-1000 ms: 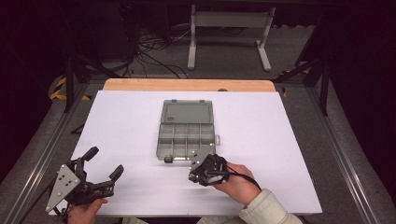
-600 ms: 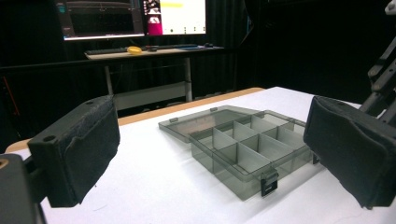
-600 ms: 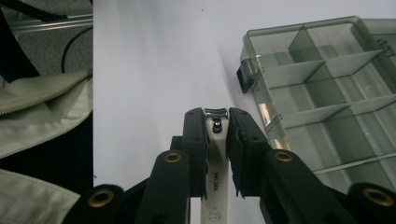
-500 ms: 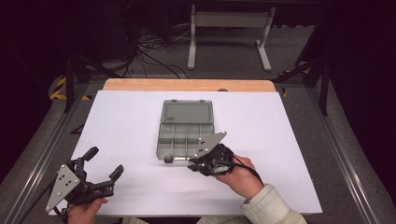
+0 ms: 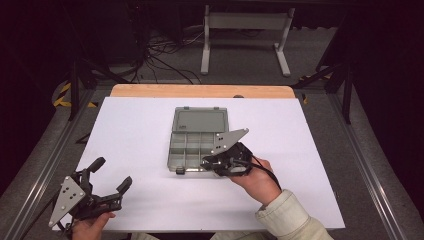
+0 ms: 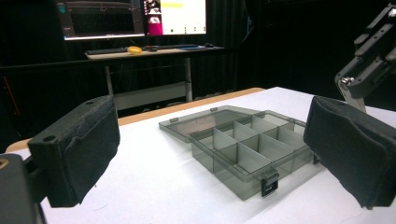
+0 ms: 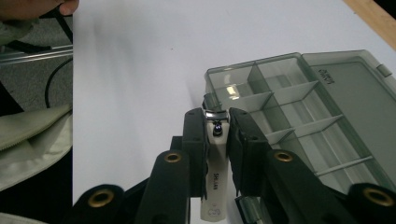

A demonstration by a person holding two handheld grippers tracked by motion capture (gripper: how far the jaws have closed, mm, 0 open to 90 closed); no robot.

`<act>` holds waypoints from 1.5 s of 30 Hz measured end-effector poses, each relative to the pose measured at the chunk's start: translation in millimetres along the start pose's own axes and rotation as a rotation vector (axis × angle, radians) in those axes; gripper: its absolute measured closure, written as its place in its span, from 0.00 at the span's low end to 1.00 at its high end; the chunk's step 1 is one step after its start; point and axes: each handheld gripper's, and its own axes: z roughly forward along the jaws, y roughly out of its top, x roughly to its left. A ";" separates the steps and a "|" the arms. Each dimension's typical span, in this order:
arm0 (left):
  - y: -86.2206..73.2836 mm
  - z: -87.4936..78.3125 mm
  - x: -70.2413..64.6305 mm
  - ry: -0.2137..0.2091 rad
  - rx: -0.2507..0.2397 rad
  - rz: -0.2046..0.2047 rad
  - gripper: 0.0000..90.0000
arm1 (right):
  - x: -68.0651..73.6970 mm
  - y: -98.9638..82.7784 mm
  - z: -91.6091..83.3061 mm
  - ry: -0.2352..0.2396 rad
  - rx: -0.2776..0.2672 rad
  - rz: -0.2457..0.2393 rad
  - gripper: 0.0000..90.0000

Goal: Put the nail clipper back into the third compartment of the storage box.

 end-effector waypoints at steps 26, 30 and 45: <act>0.0 0.0 0.2 -0.002 0.000 0.001 0.05 | -47.0 19.1 12.6 -0.082 -0.015 0.090 0.86; 0.1 -0.2 0.7 -0.002 0.000 0.002 0.05 | -56.7 19.3 15.6 -0.095 -0.016 0.116 0.86; 0.1 -0.1 0.6 -0.004 0.001 0.003 0.05 | -81.8 20.9 31.5 -0.139 -0.005 0.184 0.86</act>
